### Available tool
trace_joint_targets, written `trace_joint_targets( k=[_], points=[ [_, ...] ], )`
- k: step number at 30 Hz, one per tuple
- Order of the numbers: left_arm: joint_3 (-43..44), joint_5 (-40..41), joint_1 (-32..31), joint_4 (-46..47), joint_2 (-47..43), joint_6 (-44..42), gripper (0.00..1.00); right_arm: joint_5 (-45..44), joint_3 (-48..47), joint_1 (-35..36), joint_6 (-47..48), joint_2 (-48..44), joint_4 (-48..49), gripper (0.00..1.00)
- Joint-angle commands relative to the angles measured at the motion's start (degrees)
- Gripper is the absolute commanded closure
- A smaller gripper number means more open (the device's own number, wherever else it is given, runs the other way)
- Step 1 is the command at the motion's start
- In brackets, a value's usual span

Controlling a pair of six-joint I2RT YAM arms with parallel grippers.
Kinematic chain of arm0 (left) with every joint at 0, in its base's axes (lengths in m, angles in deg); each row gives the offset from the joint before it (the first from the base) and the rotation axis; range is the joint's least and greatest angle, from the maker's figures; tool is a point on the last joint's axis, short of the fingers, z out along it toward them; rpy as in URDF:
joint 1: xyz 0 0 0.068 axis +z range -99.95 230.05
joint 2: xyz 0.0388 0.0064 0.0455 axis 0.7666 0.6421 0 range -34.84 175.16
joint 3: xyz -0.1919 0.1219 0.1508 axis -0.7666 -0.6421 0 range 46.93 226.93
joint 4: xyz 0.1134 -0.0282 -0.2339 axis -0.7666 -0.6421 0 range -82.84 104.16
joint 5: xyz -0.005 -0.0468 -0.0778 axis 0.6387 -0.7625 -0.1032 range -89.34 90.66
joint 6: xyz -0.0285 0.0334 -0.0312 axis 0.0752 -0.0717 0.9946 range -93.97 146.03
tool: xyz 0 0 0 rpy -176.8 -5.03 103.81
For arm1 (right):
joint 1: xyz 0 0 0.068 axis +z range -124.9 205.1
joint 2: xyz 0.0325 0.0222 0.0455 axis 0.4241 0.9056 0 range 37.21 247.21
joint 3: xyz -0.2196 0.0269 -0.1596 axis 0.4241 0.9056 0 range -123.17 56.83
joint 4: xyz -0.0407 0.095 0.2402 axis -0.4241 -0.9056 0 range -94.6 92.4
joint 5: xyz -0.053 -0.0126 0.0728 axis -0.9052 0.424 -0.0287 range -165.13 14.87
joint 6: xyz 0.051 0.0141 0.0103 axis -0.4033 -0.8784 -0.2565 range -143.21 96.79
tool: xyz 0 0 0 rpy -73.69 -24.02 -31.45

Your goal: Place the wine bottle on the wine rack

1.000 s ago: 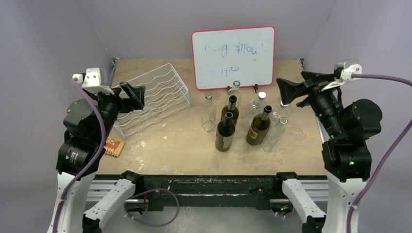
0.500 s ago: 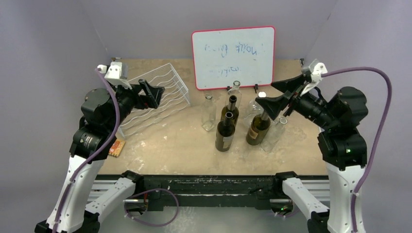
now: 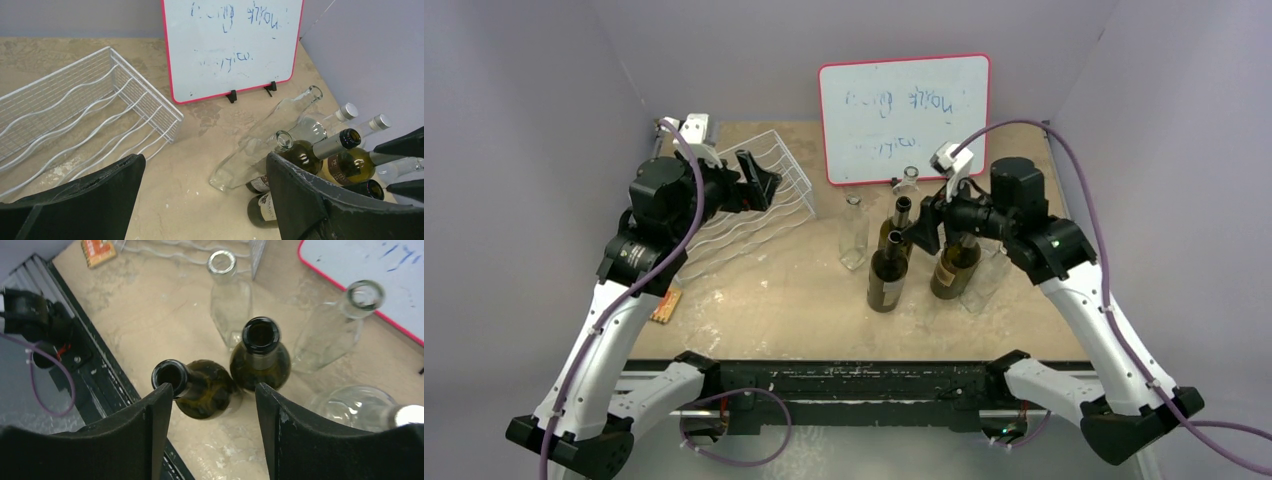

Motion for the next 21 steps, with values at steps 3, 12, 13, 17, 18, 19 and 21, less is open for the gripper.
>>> trace_joint_targets(
  k=[3, 12, 13, 17, 18, 19, 21],
  points=[
    [-0.8, -0.8, -0.2, 4.2, -0.4, 0.3, 0.09, -2.5, 3.1, 4.4, 4.8, -1.7, 4.8, 0.38],
    [-1.6, -0.8, -0.2, 4.5, -1.9, -0.3, 0.09, 0.1, 3.7, 6.3, 7.4, -1.3, 6.2, 0.56],
    [-1.8, -0.8, -0.2, 4.6, -2.1, -0.4, 0.09, 1.1, 3.7, 6.4, 7.8, -1.4, 6.2, 0.53],
    [-2.7, -0.8, -0.2, 5.2, -2.6, -0.5, 0.09, 4.4, 6.4, 6.7, 9.8, -3.4, 8.8, 0.38],
    [-2.7, -0.8, -0.2, 5.3, -2.5, -0.5, 0.09, 4.6, 7.1, 6.8, 10.0, -4.1, 9.7, 0.36],
    [-2.5, -0.9, -0.2, 5.3, -2.4, -0.5, 0.09, 4.8, 7.7, 6.8, 10.7, -4.5, 10.3, 0.35],
    [-2.3, -0.9, -0.2, 5.3, -2.3, -0.5, 0.09, 5.4, 8.9, 6.8, 11.5, -5.1, 11.4, 0.34]
  ],
)
